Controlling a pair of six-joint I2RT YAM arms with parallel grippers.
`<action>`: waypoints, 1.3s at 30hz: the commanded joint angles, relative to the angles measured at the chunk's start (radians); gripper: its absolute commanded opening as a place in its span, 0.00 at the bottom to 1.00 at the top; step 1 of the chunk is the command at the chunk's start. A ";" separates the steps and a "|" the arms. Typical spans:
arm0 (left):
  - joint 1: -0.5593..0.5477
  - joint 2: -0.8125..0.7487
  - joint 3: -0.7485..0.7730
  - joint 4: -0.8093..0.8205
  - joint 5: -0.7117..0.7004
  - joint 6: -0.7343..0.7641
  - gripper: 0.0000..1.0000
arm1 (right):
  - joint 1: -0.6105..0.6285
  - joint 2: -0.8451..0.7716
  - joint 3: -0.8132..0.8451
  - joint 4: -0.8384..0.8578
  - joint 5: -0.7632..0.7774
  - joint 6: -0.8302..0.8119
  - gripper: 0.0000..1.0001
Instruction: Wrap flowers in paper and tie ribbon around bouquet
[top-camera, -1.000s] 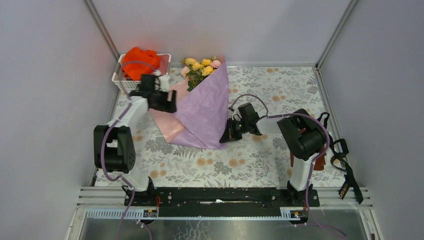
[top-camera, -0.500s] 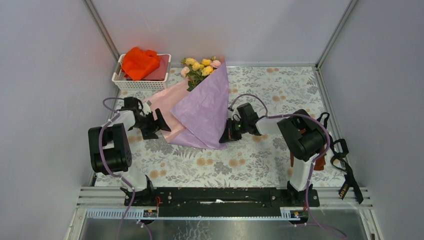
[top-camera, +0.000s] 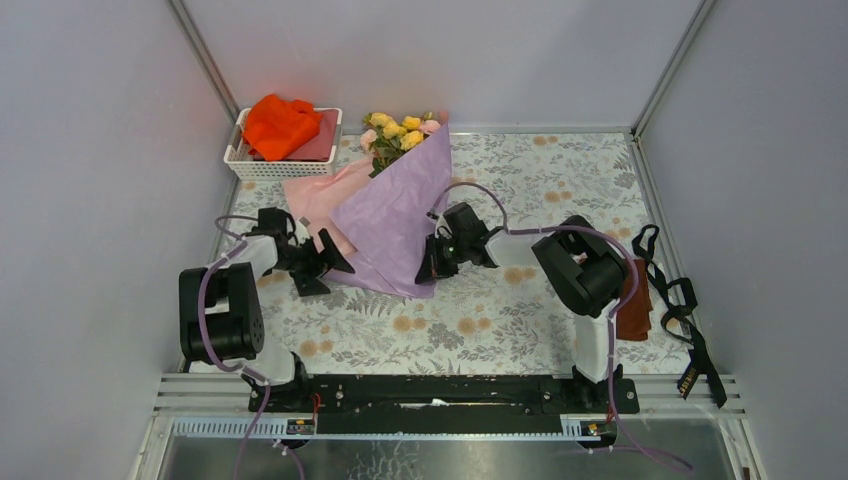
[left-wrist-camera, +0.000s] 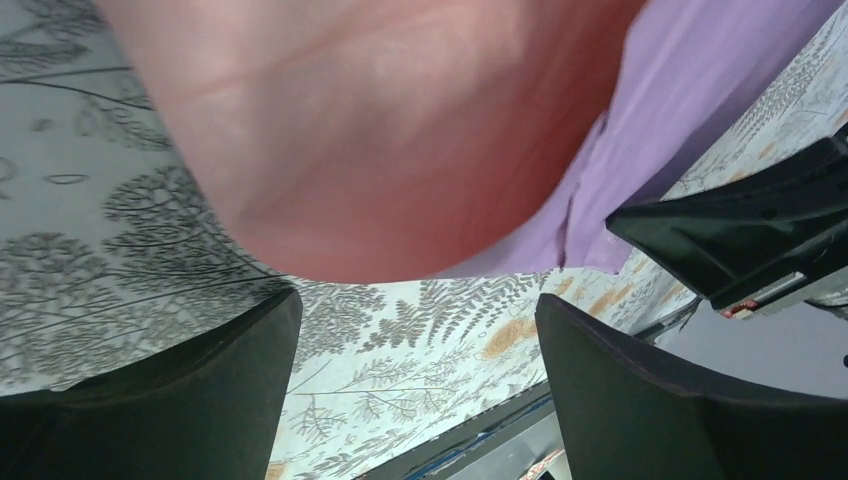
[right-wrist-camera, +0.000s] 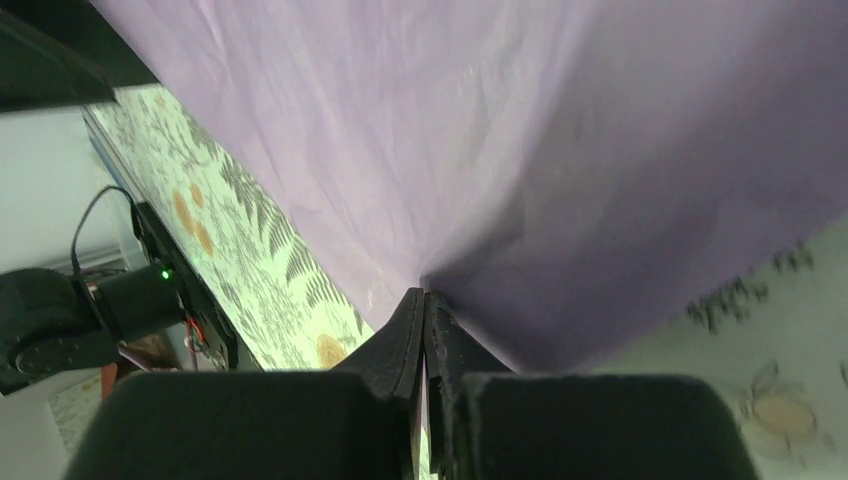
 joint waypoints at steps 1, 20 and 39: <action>-0.050 -0.044 -0.033 0.059 -0.011 -0.084 0.94 | 0.005 0.087 0.053 0.023 0.064 0.033 0.04; -0.121 0.085 -0.076 0.153 -0.300 -0.168 0.76 | 0.036 0.049 -0.031 0.104 0.119 0.112 0.03; -0.068 0.112 -0.060 0.172 -0.367 -0.167 0.15 | 0.037 0.038 -0.054 0.108 0.107 0.081 0.03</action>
